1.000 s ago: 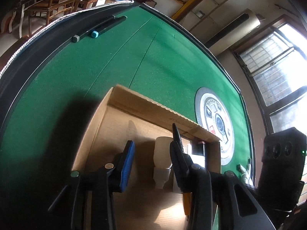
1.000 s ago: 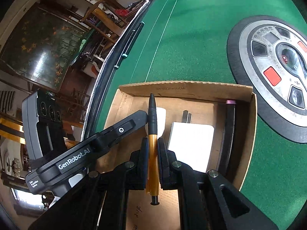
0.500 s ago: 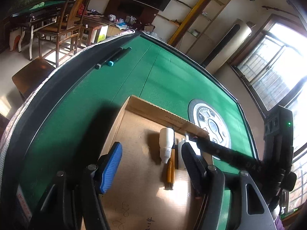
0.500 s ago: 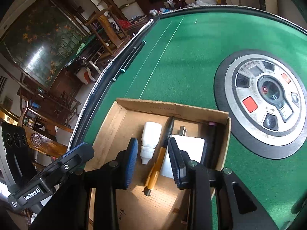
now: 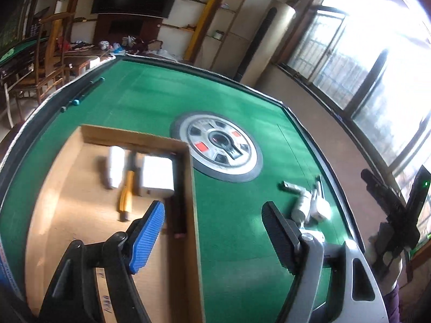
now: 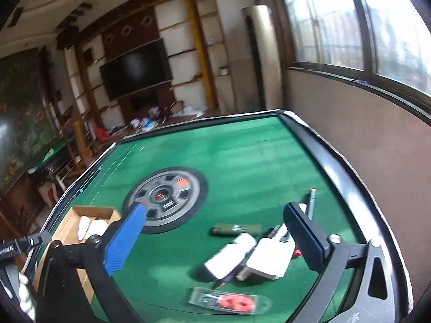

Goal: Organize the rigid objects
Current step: 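Return the left tool to the pile and grasp the labeled white bottle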

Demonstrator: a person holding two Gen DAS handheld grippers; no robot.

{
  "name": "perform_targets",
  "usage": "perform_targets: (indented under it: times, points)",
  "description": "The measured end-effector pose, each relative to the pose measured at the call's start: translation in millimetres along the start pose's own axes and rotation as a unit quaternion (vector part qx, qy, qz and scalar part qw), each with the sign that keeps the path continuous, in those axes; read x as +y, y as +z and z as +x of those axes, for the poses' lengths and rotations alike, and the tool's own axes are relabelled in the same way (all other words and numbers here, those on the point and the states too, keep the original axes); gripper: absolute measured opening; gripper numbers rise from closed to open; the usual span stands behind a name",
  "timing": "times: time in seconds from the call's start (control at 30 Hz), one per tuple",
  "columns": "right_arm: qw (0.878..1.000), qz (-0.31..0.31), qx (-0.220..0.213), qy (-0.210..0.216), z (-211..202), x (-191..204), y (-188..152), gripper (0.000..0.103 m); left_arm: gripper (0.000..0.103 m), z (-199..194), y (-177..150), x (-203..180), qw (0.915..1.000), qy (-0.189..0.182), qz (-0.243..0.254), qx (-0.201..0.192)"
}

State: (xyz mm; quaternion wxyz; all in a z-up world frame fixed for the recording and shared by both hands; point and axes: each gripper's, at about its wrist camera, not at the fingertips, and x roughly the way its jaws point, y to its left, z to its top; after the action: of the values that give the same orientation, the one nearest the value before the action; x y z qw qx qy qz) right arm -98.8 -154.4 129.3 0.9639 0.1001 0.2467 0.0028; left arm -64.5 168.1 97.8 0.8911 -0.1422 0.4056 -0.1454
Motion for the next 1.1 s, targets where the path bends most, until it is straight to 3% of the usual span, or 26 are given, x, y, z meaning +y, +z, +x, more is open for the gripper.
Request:
perform_targets:
  times: [0.17, 0.37, 0.43, 0.5, 0.63, 0.83, 0.87, 0.9, 0.93, 0.97, 1.1]
  points:
    - [0.996, 0.08, 0.018, -0.045, 25.6, -81.0, 2.8, 0.103, 0.078, 38.3, -26.6, -70.4, 0.9964, -0.01, 0.065, 0.054]
    - [0.992, 0.123, 0.019, -0.035, 59.9, -133.5, -3.6, 0.103, 0.078, 74.6, -35.7, -123.6, 0.9895, 0.006, 0.119, 0.083]
    - [0.99, 0.138, 0.022, -0.025, 62.6, -143.6, -15.4, 0.103, 0.078, 91.1, -32.4, -131.5, 0.988, 0.014, 0.122, 0.093]
    - [0.986, 0.157, 0.053, -0.014, 68.8, -152.1, -21.8, 0.103, 0.078, 109.8, -28.9, -139.4, 0.9865, 0.014, 0.127, 0.103]
    - [0.985, 0.164, 0.046, 0.001, 63.9, -149.3, -20.6, 0.103, 0.078, 150.2, -24.4, -162.3, 0.9833, -0.004, 0.141, 0.116]
    - [0.984, 0.169, 0.05, 0.008, 63.6, -145.0, -22.3, 0.103, 0.077, 198.7, -25.2, -193.8, 0.973, 0.0, 0.187, 0.136]
    - [0.984, 0.169, 0.05, 0.008, 63.2, -144.8, -22.3, 0.103, 0.075, 202.8, -25.8, -196.1, 0.9713, 0.003, 0.194, 0.138]
    - [0.984, 0.169, 0.049, 0.007, 62.9, -144.9, -22.0, 0.103, 0.065, 203.2, -24.4, -195.3, 0.9727, -0.006, 0.19, 0.133]
    - [0.984, 0.169, 0.048, 0.007, 63.2, -144.1, -22.0, 0.103, 0.045, 203.1, -23.3, -193.4, 0.9732, -0.023, 0.181, 0.14]
    - [0.984, 0.169, 0.05, 0.007, 64.4, -143.4, -22.3, 0.103, 0.038, 200.4, -21.9, -190.5, 0.9746, -0.027, 0.172, 0.141]
    - [0.983, 0.172, 0.06, 0.008, 68.7, -142.1, -24.5, 0.103, 0.037, 183.6, -25.4, -176.1, 0.9759, -0.013, 0.17, 0.137]
